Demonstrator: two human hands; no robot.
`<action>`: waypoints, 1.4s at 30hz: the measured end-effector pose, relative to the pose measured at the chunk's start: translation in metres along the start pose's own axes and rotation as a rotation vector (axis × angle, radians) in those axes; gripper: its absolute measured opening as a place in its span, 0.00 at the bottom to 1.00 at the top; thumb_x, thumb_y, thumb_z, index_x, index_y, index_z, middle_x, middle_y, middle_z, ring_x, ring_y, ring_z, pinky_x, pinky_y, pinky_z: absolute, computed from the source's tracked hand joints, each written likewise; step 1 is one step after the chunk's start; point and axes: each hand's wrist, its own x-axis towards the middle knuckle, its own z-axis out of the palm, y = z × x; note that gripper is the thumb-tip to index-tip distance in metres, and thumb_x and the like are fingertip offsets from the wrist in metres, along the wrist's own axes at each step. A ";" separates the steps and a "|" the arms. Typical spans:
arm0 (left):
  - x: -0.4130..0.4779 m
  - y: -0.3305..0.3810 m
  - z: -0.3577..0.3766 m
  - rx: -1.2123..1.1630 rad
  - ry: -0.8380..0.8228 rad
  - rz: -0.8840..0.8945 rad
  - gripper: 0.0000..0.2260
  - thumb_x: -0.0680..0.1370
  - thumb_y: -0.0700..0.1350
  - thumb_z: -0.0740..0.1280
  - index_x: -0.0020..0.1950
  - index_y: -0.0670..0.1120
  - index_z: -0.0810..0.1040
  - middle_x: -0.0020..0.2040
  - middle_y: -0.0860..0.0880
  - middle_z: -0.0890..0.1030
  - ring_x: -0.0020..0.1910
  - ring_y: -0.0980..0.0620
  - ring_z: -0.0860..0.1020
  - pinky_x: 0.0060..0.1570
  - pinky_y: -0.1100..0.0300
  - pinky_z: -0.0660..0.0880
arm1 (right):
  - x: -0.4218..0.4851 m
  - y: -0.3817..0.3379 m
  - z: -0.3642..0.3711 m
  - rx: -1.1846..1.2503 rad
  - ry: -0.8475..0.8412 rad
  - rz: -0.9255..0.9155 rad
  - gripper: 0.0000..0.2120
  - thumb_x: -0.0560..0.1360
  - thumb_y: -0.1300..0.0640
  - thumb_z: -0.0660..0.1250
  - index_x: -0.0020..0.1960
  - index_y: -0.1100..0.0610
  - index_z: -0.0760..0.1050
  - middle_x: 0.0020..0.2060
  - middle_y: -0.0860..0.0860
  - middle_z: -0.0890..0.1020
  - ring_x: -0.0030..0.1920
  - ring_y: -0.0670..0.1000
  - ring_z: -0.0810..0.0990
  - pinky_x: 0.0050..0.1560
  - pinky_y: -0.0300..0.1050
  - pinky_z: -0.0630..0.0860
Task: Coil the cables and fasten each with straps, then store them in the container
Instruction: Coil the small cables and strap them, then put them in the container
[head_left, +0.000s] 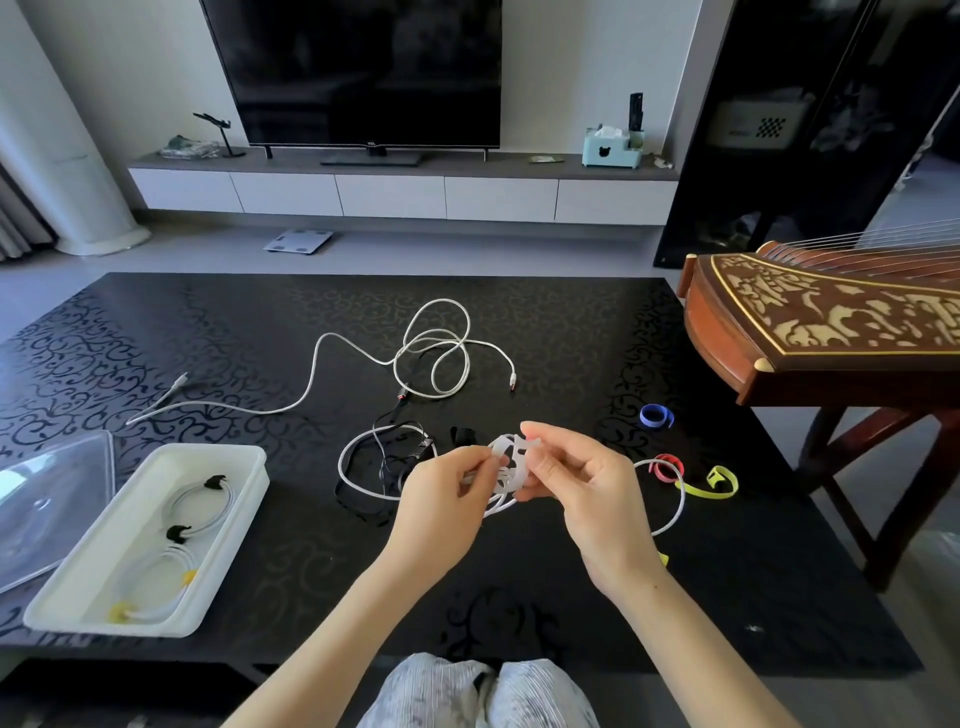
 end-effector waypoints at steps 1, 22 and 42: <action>-0.001 -0.001 -0.001 0.007 -0.002 -0.001 0.11 0.79 0.44 0.63 0.39 0.54 0.78 0.25 0.55 0.70 0.25 0.57 0.63 0.27 0.67 0.60 | 0.000 0.000 0.000 -0.018 -0.005 -0.025 0.11 0.76 0.66 0.65 0.54 0.53 0.80 0.36 0.53 0.83 0.38 0.50 0.83 0.41 0.41 0.80; -0.005 -0.001 -0.010 0.117 -0.006 0.081 0.09 0.80 0.45 0.63 0.46 0.45 0.82 0.27 0.56 0.75 0.24 0.62 0.70 0.28 0.71 0.64 | 0.006 0.004 0.001 -0.228 -0.026 -0.180 0.09 0.76 0.64 0.66 0.51 0.52 0.81 0.36 0.46 0.82 0.33 0.44 0.79 0.39 0.33 0.75; -0.007 0.010 -0.028 0.072 -0.218 0.191 0.18 0.80 0.39 0.61 0.33 0.56 0.70 0.26 0.57 0.66 0.27 0.58 0.64 0.30 0.70 0.62 | 0.031 -0.040 -0.012 -0.604 -0.199 -0.353 0.06 0.75 0.60 0.68 0.40 0.53 0.80 0.33 0.46 0.80 0.34 0.43 0.77 0.36 0.32 0.70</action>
